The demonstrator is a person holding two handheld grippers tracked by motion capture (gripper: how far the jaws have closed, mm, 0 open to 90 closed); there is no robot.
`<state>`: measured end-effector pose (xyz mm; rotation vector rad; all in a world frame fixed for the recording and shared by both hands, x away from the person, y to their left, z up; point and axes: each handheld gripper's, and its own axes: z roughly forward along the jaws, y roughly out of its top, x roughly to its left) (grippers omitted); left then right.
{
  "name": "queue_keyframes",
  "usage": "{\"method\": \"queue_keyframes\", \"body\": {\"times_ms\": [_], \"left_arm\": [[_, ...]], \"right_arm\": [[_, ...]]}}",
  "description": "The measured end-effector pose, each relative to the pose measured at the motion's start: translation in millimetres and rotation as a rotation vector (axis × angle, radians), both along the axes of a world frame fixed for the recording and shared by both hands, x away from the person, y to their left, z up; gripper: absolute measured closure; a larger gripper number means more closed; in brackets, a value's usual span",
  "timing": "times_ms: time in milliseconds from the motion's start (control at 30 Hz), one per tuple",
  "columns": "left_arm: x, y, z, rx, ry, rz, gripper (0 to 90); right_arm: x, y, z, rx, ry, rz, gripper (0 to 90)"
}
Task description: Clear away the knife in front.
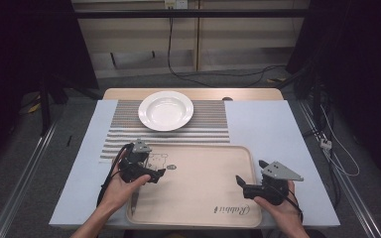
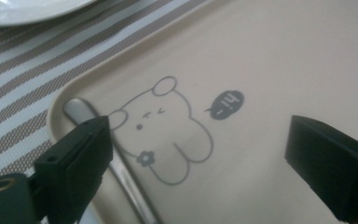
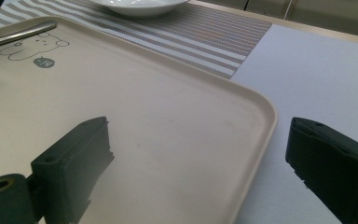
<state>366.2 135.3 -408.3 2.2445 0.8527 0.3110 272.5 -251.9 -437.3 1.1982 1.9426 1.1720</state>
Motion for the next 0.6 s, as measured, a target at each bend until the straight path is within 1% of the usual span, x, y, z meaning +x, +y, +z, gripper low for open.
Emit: {"method": "queue_keyframes", "body": {"times_ms": [33,67,100,133,200,267,300,333,367,400,433,533,567,600], "left_arm": [[-2.7,-0.5,2.2,-0.012,-0.011,-0.019,6.2],[-5.3,-1.6,4.1,-0.022,-0.035,-0.038,5.6],[-8.0,-3.4,5.6,-0.029,-0.058,-0.043,5.1],[-9.7,-5.2,7.2,-0.019,-0.068,-0.034,5.0],[-12.6,-10.6,7.6,0.031,-0.09,-0.01,6.2],[-14.1,-10.7,7.8,0.026,-0.077,-0.02,6.1],[-16.0,-9.0,7.6,0.013,-0.07,-0.007,5.8],[-17.9,-7.0,8.6,0.004,-0.085,0.007,5.9],[-18.9,-4.0,9.1,-0.024,-0.086,0.003,6.0],[-20.0,-1.1,10.0,-0.044,-0.076,0.005,6.3],[-21.1,1.6,10.6,-0.055,-0.072,0.008,6.2],[-25.5,8.9,11.4,-0.064,-0.072,0.013,6.2],[-26.8,11.7,11.1,-0.079,-0.065,0.014,6.2],[-28.5,14.3,10.6,-0.087,-0.069,0.023,6.1]], "right_arm": [[-0.2,-0.5,0.0,0.002,0.0,-0.002,6.6],[-0.3,-0.8,0.1,0.006,0.002,-0.005,6.6],[-0.3,-1.1,-0.2,0.006,0.001,-0.007,6.6],[-0.2,-1.3,-0.3,0.006,0.002,-0.008,6.6],[-0.3,-1.6,-0.3,0.006,0.003,-0.011,6.6],[-1.0,-1.8,-0.3,0.004,0.003,-0.012,6.6],[-1.3,-2.1,-0.1,0.005,0.004,-0.012,6.6],[-1.5,-2.3,0.1,0.006,0.003,-0.013,6.6],[-1.6,-2.5,0.1,0.007,0.004,-0.014,6.6],[-1.5,-2.7,0.0,0.008,0.004,-0.014,6.6],[-1.5,-2.8,0.0,0.008,0.003,-0.015,6.6],[-1.5,-2.6,-0.2,0.006,0.003,-0.014,6.6],[-1.6,-2.6,-0.2,0.006,0.003,-0.014,6.6],[-1.8,-2.5,-0.1,0.007,0.003,-0.014,6.6]]}}
